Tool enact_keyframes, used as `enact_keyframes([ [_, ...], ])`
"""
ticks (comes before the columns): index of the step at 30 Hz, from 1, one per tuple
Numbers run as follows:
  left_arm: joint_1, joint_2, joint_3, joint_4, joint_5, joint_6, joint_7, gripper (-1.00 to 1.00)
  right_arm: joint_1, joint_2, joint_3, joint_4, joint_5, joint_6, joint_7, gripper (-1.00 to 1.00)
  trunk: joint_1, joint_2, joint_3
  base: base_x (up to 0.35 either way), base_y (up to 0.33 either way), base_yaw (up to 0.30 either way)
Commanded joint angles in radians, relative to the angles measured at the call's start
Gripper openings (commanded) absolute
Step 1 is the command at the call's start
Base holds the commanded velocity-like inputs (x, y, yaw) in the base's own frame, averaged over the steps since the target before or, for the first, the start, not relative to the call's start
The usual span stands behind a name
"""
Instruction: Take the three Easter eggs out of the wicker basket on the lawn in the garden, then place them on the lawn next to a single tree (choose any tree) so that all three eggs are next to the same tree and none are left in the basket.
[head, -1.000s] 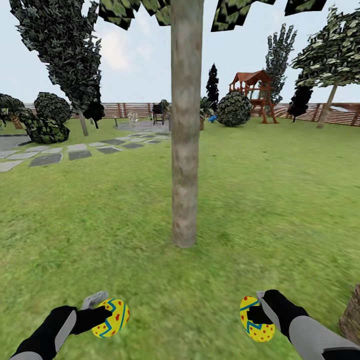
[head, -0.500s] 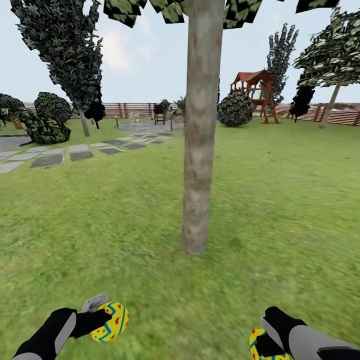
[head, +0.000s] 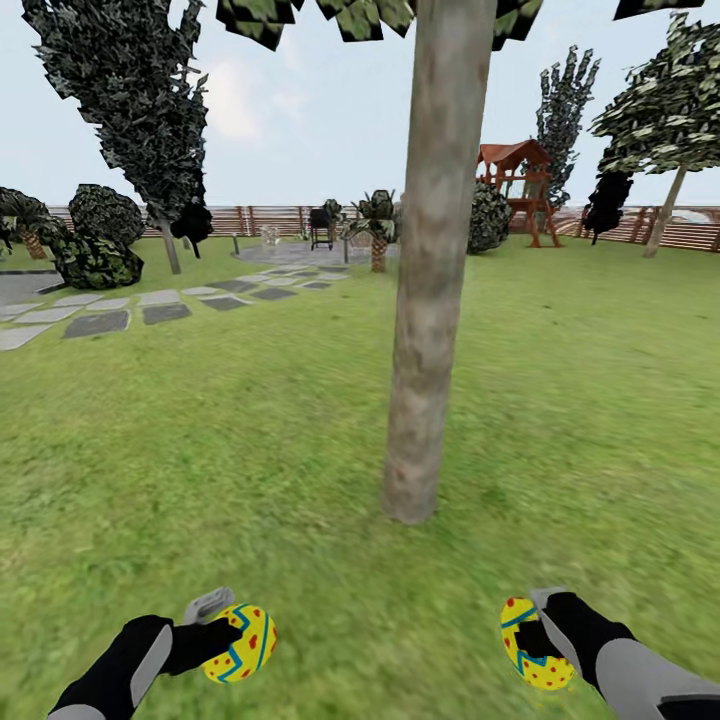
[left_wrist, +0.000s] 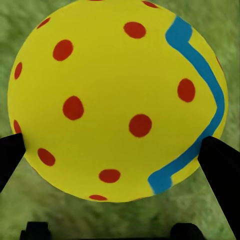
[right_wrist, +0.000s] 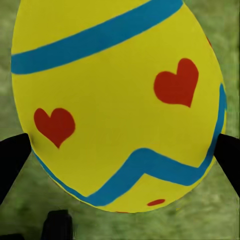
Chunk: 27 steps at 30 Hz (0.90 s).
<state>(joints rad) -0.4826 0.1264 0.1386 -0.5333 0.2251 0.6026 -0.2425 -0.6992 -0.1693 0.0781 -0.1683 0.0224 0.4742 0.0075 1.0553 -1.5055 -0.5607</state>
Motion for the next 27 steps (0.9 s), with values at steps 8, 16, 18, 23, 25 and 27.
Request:
enact_keyframes([
  [8,-0.001,-0.014,0.004,0.003,-0.001,0.006,-0.005,-1.00,0.000,0.008,0.010,0.048,0.011,-0.106,-0.006,-1.00,0.000,-0.001,-0.001,0.236,0.256,0.000],
  [16,-0.001,-0.017,0.004,0.004,-0.002,0.006,-0.006,-1.00,0.000,-0.004,0.005,0.052,0.002,-0.063,-0.003,-1.00,0.000,-0.001,-0.001,0.244,0.256,0.000],
  [18,-0.001,-0.017,0.004,0.004,-0.001,0.006,-0.005,-1.00,0.000,-0.005,0.005,0.052,0.002,-0.061,-0.002,-1.00,0.000,-0.001,-0.001,0.246,0.256,0.000],
  [23,-0.001,-0.028,0.004,0.004,-0.003,0.006,-0.001,-1.00,0.000,-0.017,0.003,0.052,0.002,-0.054,-0.006,-1.00,0.000,-0.001,-0.001,0.234,0.205,0.000],
  [25,-0.001,-0.044,0.004,0.005,-0.020,0.006,0.033,-1.00,0.000,-0.030,0.002,0.052,0.001,-0.053,-0.007,-1.00,0.000,-0.001,-0.001,0.198,-0.028,0.000],
  [27,-0.001,-0.069,0.004,0.005,-0.048,0.006,0.104,-1.00,0.000,-0.034,0.002,0.052,0.001,-0.053,-0.007,-1.00,0.000,-0.001,-0.001,0.219,-0.128,0.000],
])
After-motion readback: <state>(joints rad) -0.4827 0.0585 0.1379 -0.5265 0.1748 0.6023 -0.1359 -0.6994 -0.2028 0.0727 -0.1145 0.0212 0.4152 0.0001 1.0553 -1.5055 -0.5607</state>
